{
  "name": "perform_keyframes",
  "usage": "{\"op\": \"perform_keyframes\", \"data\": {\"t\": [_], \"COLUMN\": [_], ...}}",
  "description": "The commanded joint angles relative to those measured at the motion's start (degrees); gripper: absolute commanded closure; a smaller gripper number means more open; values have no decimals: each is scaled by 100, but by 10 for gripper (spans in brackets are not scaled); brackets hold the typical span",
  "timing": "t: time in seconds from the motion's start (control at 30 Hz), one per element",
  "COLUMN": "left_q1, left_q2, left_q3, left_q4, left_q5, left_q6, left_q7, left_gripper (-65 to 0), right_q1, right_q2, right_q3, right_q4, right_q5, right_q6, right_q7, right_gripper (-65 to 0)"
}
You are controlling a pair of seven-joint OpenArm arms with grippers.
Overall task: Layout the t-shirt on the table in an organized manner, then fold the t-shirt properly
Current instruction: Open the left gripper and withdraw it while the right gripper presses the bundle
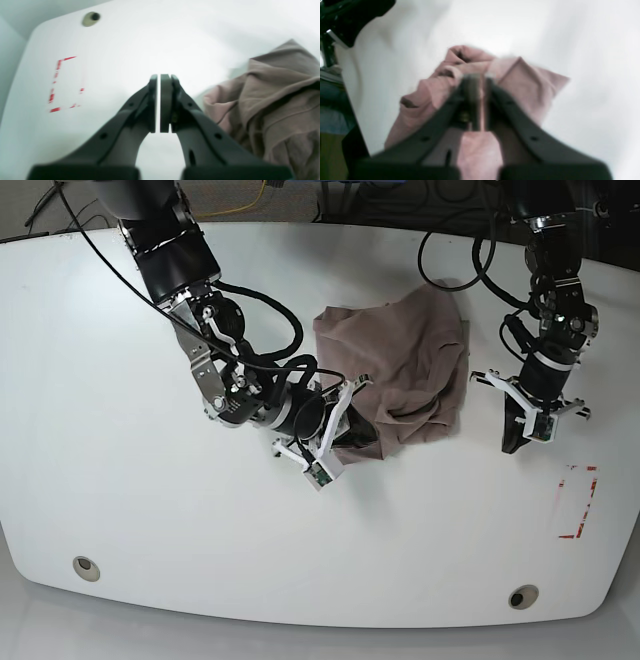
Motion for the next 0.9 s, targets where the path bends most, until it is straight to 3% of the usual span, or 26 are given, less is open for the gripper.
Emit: {"op": "perform_keyframes", "data": {"t": [0.0,0.2,0.6,0.87], "left_q1": [-85,-85,-68,-50], "left_q2": [-30,-39,-188,-206], "left_q3": [-114,-360,-632,-755], "left_q4": [204,177,177,177], "left_q5": [-88,-70,-70,-70], "left_q6": [35,35,35,35], "left_q7": [-185,-615,-624,-624], "left_gripper": [0,0,0,0], "right_q1": [39,-172,-559,-383], "right_q2": [44,71,62,-343], "right_q3": [44,26,18,9], "right_q4": [112,112,94,-354], "right_q5": [79,79,79,70], "right_q6": [22,22,22,66], "right_q7": [147,165,165,191], "right_gripper": [0,0,0,0]}}
